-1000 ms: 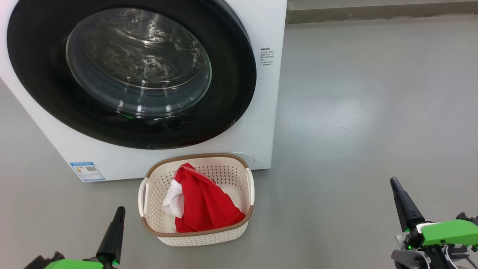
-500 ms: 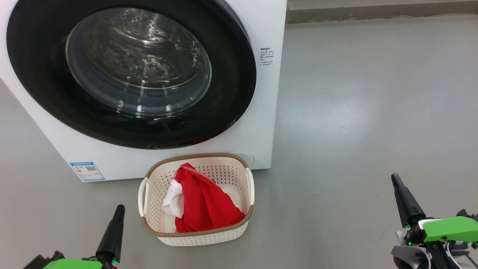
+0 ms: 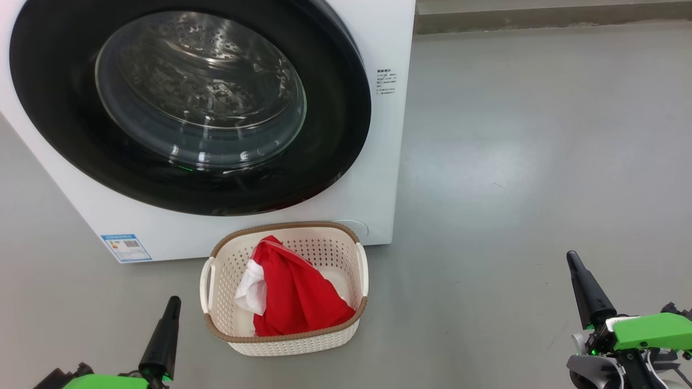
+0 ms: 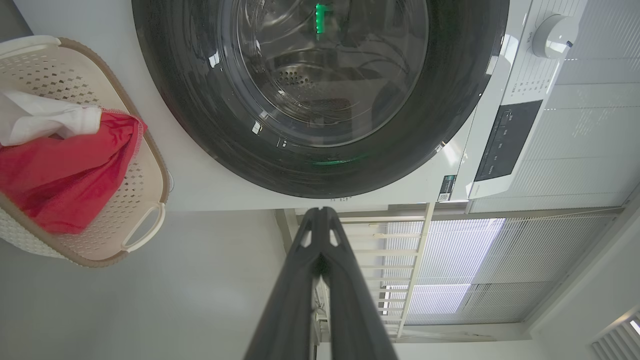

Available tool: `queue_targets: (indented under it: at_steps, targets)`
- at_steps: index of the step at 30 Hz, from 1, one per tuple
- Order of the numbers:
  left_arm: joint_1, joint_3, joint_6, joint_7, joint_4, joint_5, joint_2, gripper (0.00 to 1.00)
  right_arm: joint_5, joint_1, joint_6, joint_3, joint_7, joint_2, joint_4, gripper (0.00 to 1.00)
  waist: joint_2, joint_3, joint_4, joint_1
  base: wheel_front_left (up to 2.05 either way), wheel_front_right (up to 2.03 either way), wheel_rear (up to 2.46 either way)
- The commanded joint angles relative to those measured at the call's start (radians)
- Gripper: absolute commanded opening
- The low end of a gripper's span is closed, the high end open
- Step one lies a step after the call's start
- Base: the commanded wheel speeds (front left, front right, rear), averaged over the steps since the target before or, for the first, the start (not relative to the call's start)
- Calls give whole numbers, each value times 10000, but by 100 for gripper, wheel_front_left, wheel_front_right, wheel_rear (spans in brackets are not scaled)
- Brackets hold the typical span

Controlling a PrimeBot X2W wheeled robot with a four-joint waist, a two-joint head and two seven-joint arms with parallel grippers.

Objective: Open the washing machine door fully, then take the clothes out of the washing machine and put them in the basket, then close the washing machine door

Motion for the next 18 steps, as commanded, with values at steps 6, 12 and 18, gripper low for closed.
queue_targets:
  at_steps: [6, 12, 18]
  targets:
    - [-391, 356, -69, 61, -205, -69, 173, 0, 32, -414, -6, 140, 74, -152, -267, 0, -1, 0, 0, 0, 0, 0, 0]
    - [-391, 356, -69, 60, -205, -69, 173, 0, 31, -414, -6, 139, 74, -151, -267, 0, -1, 0, 0, 0, 0, 0, 0]
    - [-391, 356, -69, 60, -205, -69, 173, 0, 31, -414, -6, 139, 75, -151, -267, 0, -1, 0, 0, 0, 0, 0, 0]
